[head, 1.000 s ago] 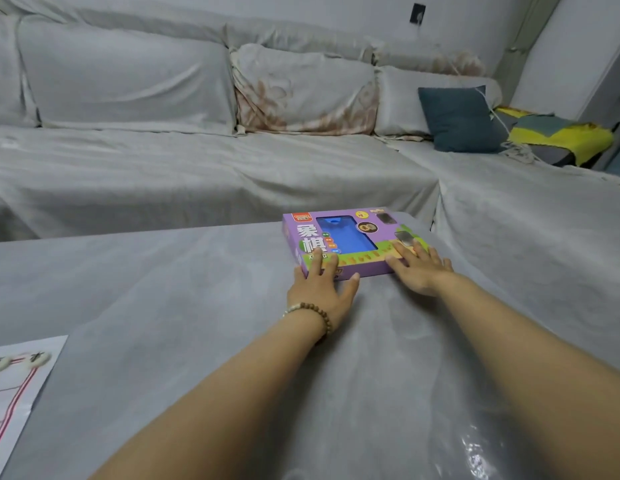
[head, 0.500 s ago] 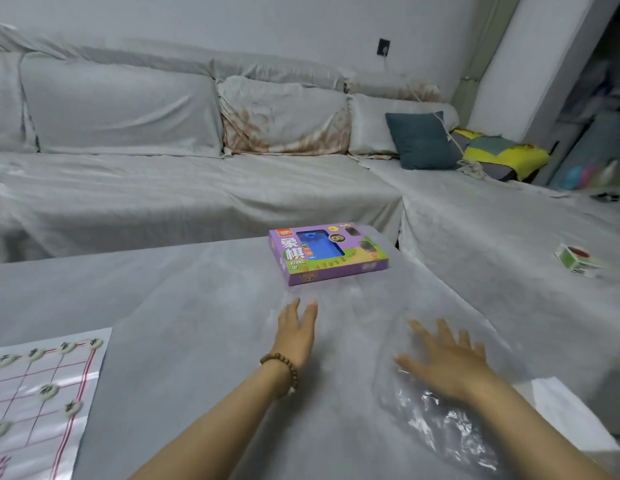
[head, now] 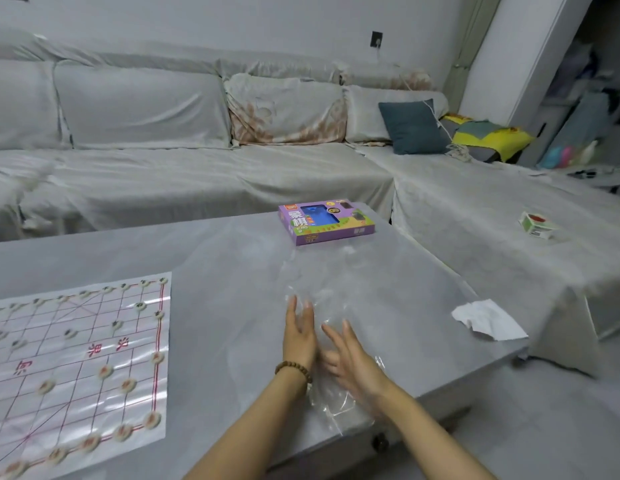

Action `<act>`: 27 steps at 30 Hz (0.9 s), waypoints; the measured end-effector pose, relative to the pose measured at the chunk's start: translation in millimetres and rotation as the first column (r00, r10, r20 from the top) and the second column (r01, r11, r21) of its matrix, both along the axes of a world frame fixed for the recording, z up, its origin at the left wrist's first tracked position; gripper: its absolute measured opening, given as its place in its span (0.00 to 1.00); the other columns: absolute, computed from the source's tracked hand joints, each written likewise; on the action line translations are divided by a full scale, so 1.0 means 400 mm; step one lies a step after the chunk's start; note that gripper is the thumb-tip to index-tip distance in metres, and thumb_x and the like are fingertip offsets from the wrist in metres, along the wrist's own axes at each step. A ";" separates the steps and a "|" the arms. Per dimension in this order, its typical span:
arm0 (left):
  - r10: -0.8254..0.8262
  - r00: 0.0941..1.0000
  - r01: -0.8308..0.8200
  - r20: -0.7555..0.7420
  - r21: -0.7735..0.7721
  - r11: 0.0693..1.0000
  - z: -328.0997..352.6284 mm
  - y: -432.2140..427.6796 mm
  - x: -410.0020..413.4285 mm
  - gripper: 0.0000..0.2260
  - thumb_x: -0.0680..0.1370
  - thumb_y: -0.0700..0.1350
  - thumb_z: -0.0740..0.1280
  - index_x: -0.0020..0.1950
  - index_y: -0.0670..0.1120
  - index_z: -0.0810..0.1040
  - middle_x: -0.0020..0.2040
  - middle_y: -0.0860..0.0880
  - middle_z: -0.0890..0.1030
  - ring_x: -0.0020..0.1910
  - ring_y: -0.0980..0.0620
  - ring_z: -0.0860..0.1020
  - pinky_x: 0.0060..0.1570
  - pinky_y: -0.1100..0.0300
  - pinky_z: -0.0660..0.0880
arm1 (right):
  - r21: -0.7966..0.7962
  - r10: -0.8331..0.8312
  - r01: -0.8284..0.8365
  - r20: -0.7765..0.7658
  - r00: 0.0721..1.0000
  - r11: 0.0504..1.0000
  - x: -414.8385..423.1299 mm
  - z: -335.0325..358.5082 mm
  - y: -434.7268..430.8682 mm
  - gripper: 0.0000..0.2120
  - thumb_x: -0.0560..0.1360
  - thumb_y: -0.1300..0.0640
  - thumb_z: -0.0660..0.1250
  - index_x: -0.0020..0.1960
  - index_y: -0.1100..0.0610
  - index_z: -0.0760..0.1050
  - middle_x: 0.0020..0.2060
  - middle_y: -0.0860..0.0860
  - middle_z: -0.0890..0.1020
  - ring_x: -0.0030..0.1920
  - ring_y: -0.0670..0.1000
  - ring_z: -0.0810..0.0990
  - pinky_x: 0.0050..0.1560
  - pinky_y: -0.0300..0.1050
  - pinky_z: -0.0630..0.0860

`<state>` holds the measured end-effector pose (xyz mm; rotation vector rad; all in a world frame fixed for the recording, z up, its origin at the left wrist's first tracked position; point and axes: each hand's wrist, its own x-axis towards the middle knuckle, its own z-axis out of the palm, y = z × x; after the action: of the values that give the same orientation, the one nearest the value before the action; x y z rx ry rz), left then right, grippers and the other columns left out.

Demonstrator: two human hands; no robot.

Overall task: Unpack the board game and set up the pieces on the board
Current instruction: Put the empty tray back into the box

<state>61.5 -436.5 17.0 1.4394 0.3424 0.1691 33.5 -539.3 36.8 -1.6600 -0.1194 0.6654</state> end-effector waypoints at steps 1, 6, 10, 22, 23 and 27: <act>-0.001 1.000 0.001 0.008 0.038 0.999 -0.003 0.006 -0.011 0.18 0.79 0.53 0.58 0.69 0.52 0.67 0.65 0.51 0.73 0.63 0.51 0.73 0.57 0.70 0.66 | 0.027 0.023 -0.023 0.001 1.000 0.999 -0.016 0.008 0.004 0.33 0.75 0.34 0.39 0.76 0.46 0.53 0.72 0.51 0.66 0.72 0.50 0.64 0.69 0.42 0.59; 0.102 0.992 -0.112 0.070 0.159 0.981 0.018 0.041 -0.043 0.18 0.72 0.56 0.69 0.33 0.45 0.69 0.28 0.49 0.70 0.29 0.53 0.69 0.31 0.66 0.70 | 0.001 0.029 -0.030 0.231 0.973 1.000 -0.079 0.046 0.017 0.18 0.78 0.41 0.47 0.59 0.43 0.71 0.57 0.39 0.77 0.58 0.35 0.76 0.61 0.30 0.69; 0.382 0.923 -0.385 0.046 0.071 0.920 0.068 0.118 -0.028 0.23 0.72 0.58 0.68 0.30 0.46 0.62 0.29 0.47 0.66 0.30 0.52 0.65 0.31 0.66 0.66 | -0.059 -0.169 0.366 0.811 0.560 0.929 -0.083 0.010 -0.002 0.19 0.72 0.33 0.59 0.60 0.37 0.71 0.66 0.39 0.70 0.70 0.38 0.63 0.70 0.42 0.62; 0.006 0.948 0.005 0.319 -0.035 0.999 0.111 0.033 -0.119 0.19 0.80 0.56 0.56 0.69 0.52 0.66 0.62 0.53 0.74 0.56 0.61 0.73 0.48 0.77 0.70 | 0.428 -0.497 0.316 0.425 0.756 0.847 -0.090 0.094 0.148 0.24 0.66 0.24 0.55 0.57 0.32 0.71 0.66 0.40 0.70 0.65 0.36 0.70 0.63 0.35 0.71; -0.014 0.947 0.060 0.321 -0.134 0.989 0.124 0.024 -0.130 0.21 0.80 0.59 0.52 0.65 0.49 0.72 0.58 0.52 0.78 0.55 0.60 0.75 0.49 0.74 0.72 | 0.431 -0.513 0.337 0.404 0.757 0.837 -0.086 0.100 0.152 0.23 0.66 0.25 0.55 0.52 0.36 0.75 0.61 0.45 0.76 0.60 0.40 0.75 0.60 0.38 0.74; -0.079 0.958 0.177 0.276 -0.351 0.919 0.141 0.008 -0.133 0.41 0.63 0.76 0.61 0.68 0.53 0.70 0.61 0.50 0.77 0.61 0.53 0.76 0.61 0.59 0.71 | 0.513 -0.595 0.402 0.296 0.747 0.759 -0.066 0.110 0.160 0.18 0.76 0.42 0.59 0.42 0.57 0.72 0.38 0.51 0.79 0.39 0.45 0.79 0.41 0.35 0.75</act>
<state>8.4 -433.3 73.6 1.0418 0.0580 0.1702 7.0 -475.1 81.0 -1.3017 -0.1135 -0.1772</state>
